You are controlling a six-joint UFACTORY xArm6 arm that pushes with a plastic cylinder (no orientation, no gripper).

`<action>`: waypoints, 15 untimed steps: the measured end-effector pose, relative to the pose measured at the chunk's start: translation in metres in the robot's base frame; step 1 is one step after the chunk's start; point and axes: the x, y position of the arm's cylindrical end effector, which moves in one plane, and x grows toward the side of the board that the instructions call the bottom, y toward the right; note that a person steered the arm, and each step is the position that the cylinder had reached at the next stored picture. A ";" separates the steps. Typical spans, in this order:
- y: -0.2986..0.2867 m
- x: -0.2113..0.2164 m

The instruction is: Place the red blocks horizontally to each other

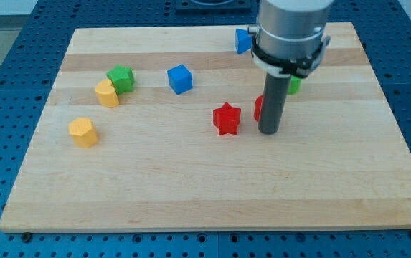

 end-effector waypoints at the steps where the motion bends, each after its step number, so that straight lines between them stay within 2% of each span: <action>1: 0.000 -0.008; 3: -0.014 -0.008; 6: -0.112 -0.015; 7: -0.100 -0.039; 8: -0.036 -0.042; 10: 0.007 -0.090; 11: 0.030 -0.064; 13: 0.044 -0.058; 15: 0.025 -0.052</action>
